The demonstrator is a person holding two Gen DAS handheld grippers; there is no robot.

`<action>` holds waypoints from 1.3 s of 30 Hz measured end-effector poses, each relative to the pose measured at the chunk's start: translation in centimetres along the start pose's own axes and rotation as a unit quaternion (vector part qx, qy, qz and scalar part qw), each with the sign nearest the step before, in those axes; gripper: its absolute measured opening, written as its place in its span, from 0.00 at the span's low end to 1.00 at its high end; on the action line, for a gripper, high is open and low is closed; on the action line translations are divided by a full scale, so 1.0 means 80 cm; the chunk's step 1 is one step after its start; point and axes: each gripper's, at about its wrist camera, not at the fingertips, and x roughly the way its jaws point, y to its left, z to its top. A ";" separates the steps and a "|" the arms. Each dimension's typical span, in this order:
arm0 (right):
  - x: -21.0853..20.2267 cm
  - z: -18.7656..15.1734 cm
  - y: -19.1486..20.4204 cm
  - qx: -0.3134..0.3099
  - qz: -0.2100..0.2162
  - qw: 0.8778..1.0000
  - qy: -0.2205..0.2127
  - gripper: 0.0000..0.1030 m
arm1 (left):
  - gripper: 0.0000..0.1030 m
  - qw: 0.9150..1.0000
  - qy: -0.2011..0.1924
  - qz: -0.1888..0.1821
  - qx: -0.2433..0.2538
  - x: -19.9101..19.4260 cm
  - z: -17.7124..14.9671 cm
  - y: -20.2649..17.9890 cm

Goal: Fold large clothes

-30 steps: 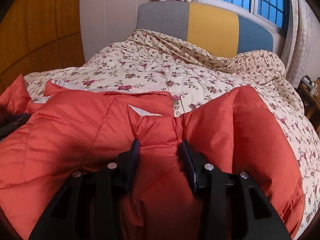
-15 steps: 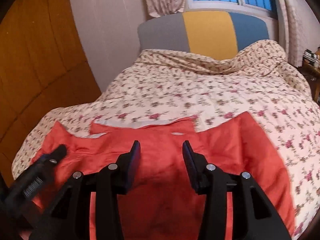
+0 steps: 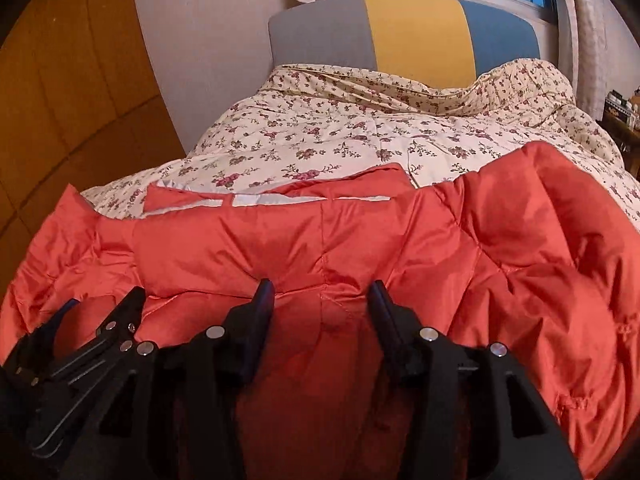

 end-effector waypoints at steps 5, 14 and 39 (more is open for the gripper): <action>0.008 -0.003 0.003 -0.009 -0.012 1.000 0.000 0.48 | 0.85 1.000 0.006 0.013 0.010 0.006 -0.001 -0.004; 0.005 0.002 -0.007 0.005 0.008 1.000 0.009 0.52 | 0.90 1.000 0.024 -0.012 0.005 -0.001 0.006 0.003; 0.008 0.038 -0.233 0.126 -0.063 0.989 0.035 0.56 | 0.97 0.991 0.087 0.002 -0.098 0.096 0.051 0.181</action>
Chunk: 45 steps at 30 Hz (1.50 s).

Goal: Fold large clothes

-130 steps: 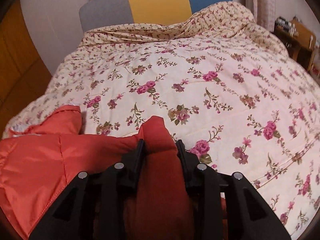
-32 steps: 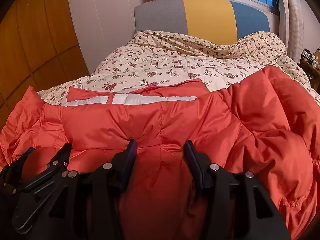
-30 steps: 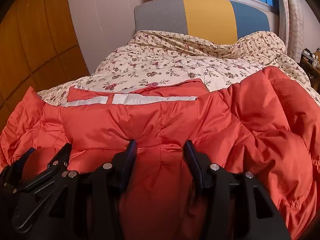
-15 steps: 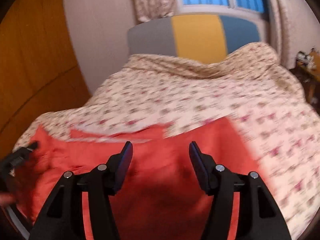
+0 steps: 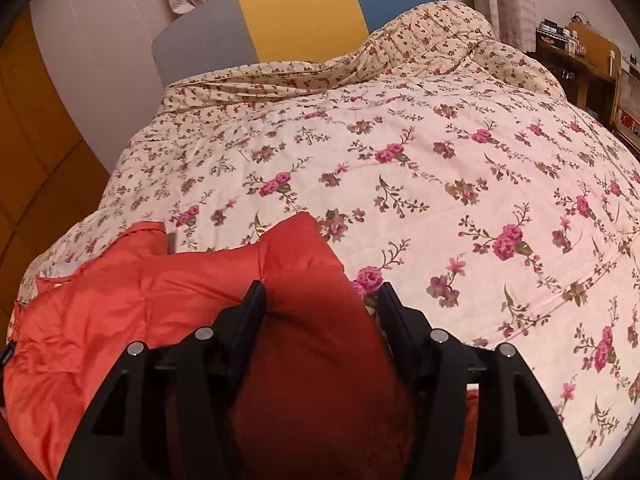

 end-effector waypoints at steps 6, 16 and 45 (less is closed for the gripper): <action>0.010 0.002 0.001 0.002 -0.004 1.000 0.000 0.55 | 0.97 0.999 0.020 -0.023 -0.014 0.014 0.002 0.006; -0.101 -0.026 0.031 -0.028 0.045 0.997 -0.061 0.57 | 0.97 0.995 -0.042 -0.078 -0.045 -0.111 -0.042 0.053; -0.137 -0.235 0.175 -0.182 0.145 0.973 0.006 0.09 | 0.78 0.945 -0.026 -0.280 -0.166 -0.153 -0.171 0.094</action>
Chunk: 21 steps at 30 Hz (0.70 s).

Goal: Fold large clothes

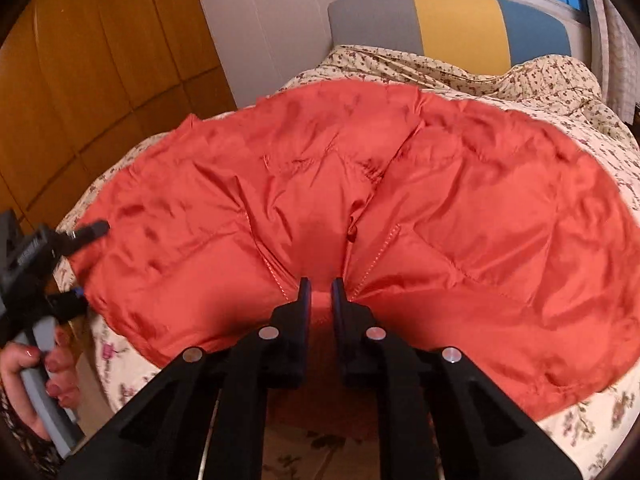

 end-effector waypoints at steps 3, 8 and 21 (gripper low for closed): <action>0.003 -0.005 0.001 -0.009 -0.002 1.000 -0.002 0.09 | 0.78 1.000 -0.012 -0.012 -0.023 0.006 0.007 0.003; 0.003 -0.013 0.001 -0.006 0.000 1.000 -0.007 0.09 | 0.78 0.997 -0.037 -0.024 -0.062 0.016 0.020 0.008; -0.004 -0.021 -0.004 0.000 0.001 1.000 -0.016 0.09 | 0.22 0.991 -0.063 -0.015 -0.118 0.003 0.037 0.009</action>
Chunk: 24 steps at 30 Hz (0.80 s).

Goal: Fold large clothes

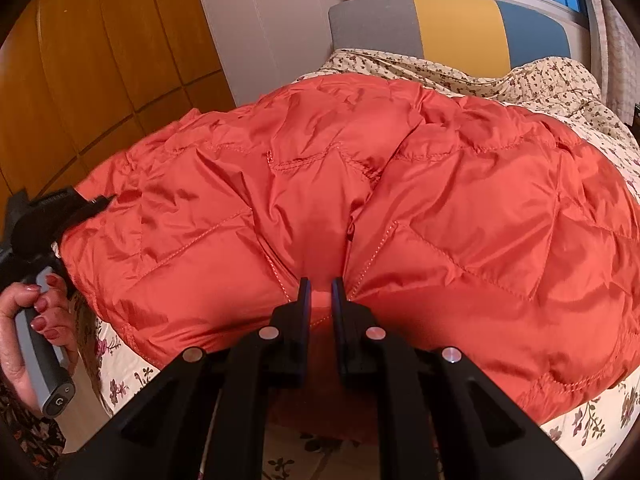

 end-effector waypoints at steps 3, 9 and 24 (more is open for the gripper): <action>0.000 -0.004 0.000 -0.001 -0.002 1.000 -0.002 0.09 | 0.22 0.999 -0.018 0.005 0.050 -0.013 -0.003 -0.033; 0.003 -0.004 0.000 0.004 -0.005 1.000 0.003 0.09 | 0.22 0.982 -0.060 0.006 0.178 -0.048 -0.025 -0.122; 0.004 0.009 -0.008 0.031 0.015 0.999 0.031 0.09 | 0.22 0.920 -0.056 0.021 0.387 -0.052 -0.097 -0.243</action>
